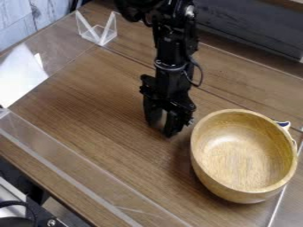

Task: Remove the blue fish from inside the brown bowl and put it on the table

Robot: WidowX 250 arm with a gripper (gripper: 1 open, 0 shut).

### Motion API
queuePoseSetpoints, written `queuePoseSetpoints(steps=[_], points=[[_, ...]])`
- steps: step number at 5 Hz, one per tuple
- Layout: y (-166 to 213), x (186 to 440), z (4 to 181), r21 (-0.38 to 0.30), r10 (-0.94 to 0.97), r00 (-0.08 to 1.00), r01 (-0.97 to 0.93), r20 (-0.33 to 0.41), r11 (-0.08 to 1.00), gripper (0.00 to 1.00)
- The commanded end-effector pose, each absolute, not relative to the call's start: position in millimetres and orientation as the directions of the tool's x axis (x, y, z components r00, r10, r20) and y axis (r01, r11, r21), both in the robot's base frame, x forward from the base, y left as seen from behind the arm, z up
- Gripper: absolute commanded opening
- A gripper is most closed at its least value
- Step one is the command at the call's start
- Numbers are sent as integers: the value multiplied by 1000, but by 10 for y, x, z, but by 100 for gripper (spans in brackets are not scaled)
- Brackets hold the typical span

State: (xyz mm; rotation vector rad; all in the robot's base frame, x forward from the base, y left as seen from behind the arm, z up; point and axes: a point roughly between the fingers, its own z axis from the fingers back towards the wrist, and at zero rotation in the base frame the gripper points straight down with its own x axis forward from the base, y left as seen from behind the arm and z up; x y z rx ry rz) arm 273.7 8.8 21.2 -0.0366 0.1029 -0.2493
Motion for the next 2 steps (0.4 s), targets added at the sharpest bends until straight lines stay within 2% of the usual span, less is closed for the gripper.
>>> queuePoseSetpoints(steps=[1,2], points=[[135,2813,379,-30,-248,968,247,-36,968,0],[137,2814,390,-31,-251,967,250,-31,968,0]])
